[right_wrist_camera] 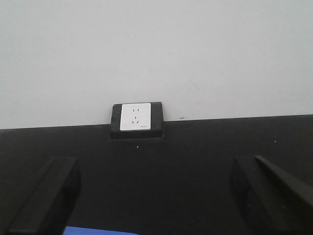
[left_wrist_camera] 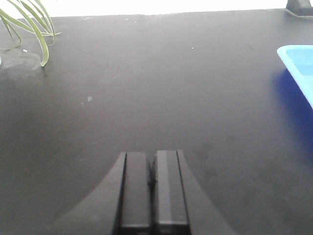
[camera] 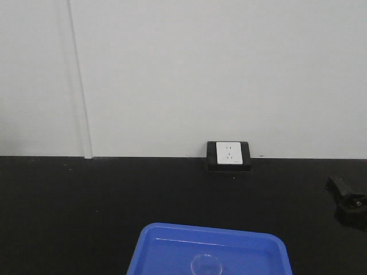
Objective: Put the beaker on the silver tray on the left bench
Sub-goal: 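Lower the open right gripper around the beaker in the blue tray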
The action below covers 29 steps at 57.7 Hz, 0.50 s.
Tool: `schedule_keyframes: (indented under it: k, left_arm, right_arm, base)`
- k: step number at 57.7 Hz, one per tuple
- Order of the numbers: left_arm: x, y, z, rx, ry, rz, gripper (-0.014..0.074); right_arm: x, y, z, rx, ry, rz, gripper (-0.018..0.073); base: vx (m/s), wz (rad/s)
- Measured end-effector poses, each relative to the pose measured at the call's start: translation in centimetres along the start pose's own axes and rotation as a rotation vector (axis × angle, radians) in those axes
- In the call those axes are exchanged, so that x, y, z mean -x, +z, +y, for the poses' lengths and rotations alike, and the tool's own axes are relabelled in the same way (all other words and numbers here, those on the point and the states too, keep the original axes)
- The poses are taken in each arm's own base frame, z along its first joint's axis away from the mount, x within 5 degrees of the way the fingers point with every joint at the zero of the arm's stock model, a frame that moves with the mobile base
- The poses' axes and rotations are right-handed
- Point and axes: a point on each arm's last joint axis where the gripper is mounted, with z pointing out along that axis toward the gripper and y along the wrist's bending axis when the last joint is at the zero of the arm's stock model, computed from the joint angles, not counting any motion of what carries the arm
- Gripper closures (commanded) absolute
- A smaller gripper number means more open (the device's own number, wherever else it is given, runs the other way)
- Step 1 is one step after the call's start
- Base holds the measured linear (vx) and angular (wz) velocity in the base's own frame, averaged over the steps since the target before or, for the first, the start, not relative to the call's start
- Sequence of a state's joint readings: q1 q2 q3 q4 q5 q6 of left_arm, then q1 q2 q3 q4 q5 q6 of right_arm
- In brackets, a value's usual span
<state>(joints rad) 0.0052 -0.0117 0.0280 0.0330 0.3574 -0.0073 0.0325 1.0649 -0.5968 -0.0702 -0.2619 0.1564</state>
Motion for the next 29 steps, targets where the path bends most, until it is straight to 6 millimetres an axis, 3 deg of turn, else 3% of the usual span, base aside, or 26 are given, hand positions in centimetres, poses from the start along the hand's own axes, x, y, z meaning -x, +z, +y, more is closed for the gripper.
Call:
schedule_keyframes:
  k: [7, 12, 20, 29]
  left_arm:
    - [0.0, 0.0, 0.0, 0.000, 0.000, 0.000, 0.0595]
    - [0.0, 0.0, 0.0, 0.000, 0.000, 0.000, 0.0595]
    - [0.0, 0.0, 0.0, 0.000, 0.000, 0.000, 0.0595]
    - [0.0, 0.0, 0.0, 0.000, 0.000, 0.000, 0.0595]
  right_arm:
    - [-0.1, 0.1, 0.3, 0.018, 0.030, 0.000, -0.0135]
    - [-0.8, 0.7, 1.3, 0.073, -0.054, 0.033, -0.0109]
    - [-3.5, 2.2, 4.1, 0.233, -0.253, 0.150, -0.0074]
    - [-7.2, 3.5, 7.2, 0.395, -0.348, 0.283, -0.0057]
  base:
    - [0.00, 0.00]
    - [0.00, 0.00]
    - [0.00, 0.00]
    - [0.00, 0.00]
